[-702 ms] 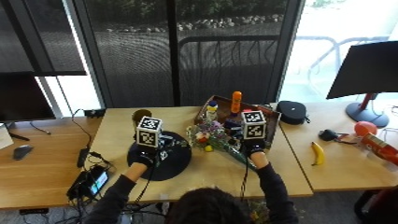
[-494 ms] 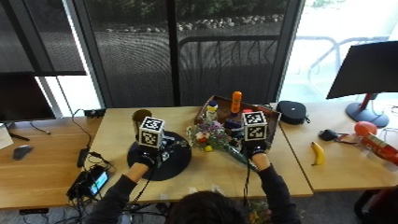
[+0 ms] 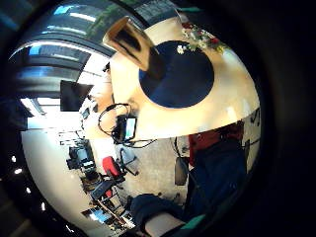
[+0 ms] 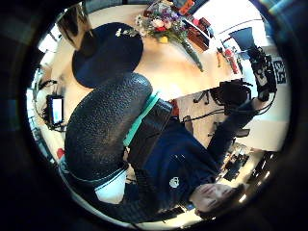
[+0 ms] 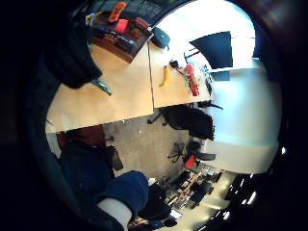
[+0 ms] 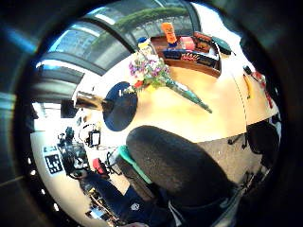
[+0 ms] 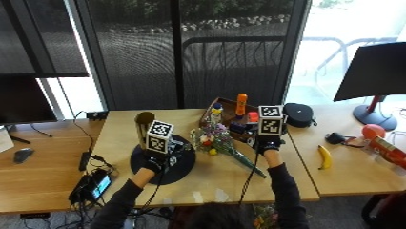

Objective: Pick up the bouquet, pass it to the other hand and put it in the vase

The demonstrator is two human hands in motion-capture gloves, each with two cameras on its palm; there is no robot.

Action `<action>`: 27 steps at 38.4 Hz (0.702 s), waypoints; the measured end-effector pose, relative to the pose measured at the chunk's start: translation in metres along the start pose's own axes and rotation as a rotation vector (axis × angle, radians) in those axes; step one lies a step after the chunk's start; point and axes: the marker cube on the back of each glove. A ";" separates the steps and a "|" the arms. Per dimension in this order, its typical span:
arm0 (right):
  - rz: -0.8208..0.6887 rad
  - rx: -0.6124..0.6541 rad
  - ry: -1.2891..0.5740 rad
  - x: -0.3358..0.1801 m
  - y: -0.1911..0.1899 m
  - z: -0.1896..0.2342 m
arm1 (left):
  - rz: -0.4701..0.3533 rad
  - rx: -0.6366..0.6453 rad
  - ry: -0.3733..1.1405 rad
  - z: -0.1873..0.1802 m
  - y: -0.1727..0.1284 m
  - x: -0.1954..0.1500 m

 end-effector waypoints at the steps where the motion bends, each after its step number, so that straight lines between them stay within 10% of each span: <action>1: 0.014 -0.009 -0.015 0.003 -0.002 -0.001 | 0.005 0.003 -0.007 0.000 0.000 0.001; 27: 0.307 -0.391 -0.328 0.025 -0.094 0.132 | 0.026 -0.023 -0.046 0.019 0.004 -0.002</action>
